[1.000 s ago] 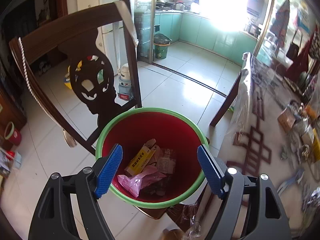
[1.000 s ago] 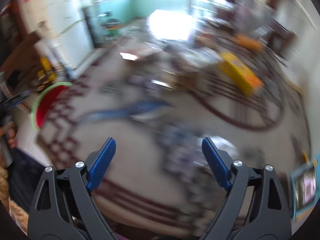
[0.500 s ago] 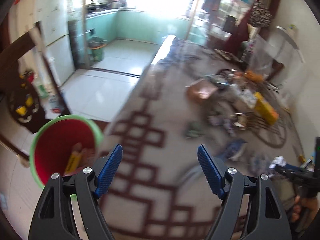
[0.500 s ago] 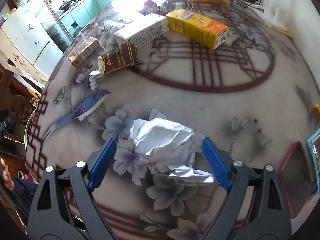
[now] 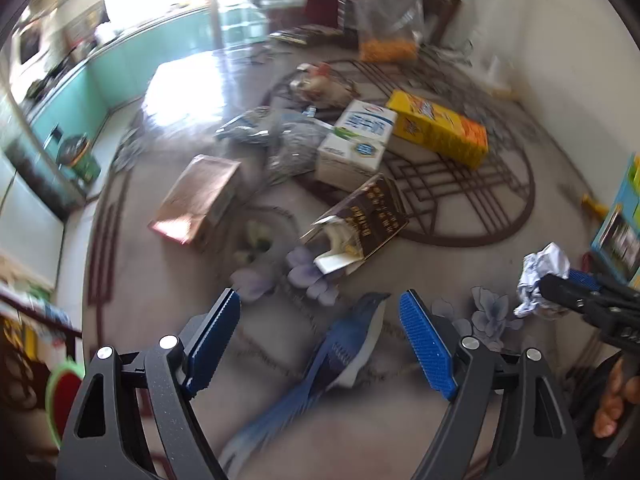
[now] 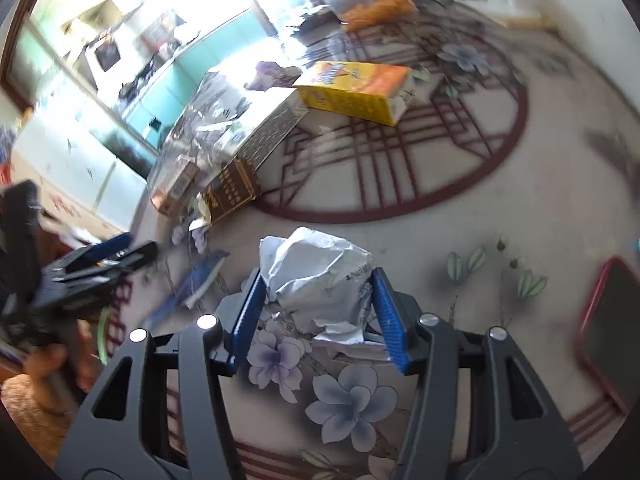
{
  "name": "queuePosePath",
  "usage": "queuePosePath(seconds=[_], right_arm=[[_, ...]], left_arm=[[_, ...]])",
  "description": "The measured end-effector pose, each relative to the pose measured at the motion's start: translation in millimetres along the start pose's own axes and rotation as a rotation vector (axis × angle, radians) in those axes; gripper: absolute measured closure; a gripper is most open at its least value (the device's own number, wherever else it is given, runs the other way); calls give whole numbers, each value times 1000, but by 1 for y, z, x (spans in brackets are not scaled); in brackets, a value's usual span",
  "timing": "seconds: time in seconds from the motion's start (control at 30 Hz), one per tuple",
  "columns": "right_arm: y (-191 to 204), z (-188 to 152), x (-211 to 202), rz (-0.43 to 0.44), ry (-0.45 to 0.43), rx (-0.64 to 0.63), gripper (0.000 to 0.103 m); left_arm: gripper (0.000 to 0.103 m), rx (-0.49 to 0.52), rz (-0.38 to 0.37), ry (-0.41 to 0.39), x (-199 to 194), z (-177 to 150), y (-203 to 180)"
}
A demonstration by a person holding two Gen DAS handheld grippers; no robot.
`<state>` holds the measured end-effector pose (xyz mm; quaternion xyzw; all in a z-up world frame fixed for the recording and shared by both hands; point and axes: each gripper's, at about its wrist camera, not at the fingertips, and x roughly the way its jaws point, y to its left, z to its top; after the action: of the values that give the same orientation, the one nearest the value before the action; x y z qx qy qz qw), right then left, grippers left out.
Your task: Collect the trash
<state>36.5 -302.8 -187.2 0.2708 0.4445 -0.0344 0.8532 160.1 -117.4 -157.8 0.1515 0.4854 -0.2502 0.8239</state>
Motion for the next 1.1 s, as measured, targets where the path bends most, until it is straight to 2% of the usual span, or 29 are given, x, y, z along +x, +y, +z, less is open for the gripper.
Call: queuePosePath(seconds=[0.13, 0.27, 0.4, 0.57, 0.67, 0.73, 0.8, 0.83, 0.9, 0.97, 1.1], right_arm=[[-4, 4, 3, 23, 7, 27, 50], [-6, 5, 6, 30, 9, 34, 50], [-9, 4, 7, 33, 9, 39, 50], [-9, 4, 11, 40, 24, 38, 50], [-8, 4, 12, 42, 23, 34, 50], [-9, 4, 12, 42, 23, 37, 50], [-8, 3, 13, 41, 27, 35, 50], [-8, 3, 13, 40, 28, 33, 50], [-7, 3, 13, 35, 29, 26, 50], [-6, 3, 15, 29, 33, 21, 50], [-5, 2, 17, 18, 39, 15, 50]], left_arm=[[25, 158, 38, 26, 21, 25, -27], [25, 221, 55, 69, 40, 43, -39], [25, 216, 30, 130, 61, 56, -40], [25, 190, -31, 161, 73, 61, -43], [25, 184, -24, 167, 80, 63, -44], [27, 157, -59, 200, 86, 63, -42], [34, 147, -51, 218, 92, 60, -41], [36, 158, -41, 199, 90, 58, -43], [50, 157, -44, 182, 86, 55, -44], [57, 156, -38, 175, 82, 51, -44], [63, 133, -40, 148, 72, 42, -41]])
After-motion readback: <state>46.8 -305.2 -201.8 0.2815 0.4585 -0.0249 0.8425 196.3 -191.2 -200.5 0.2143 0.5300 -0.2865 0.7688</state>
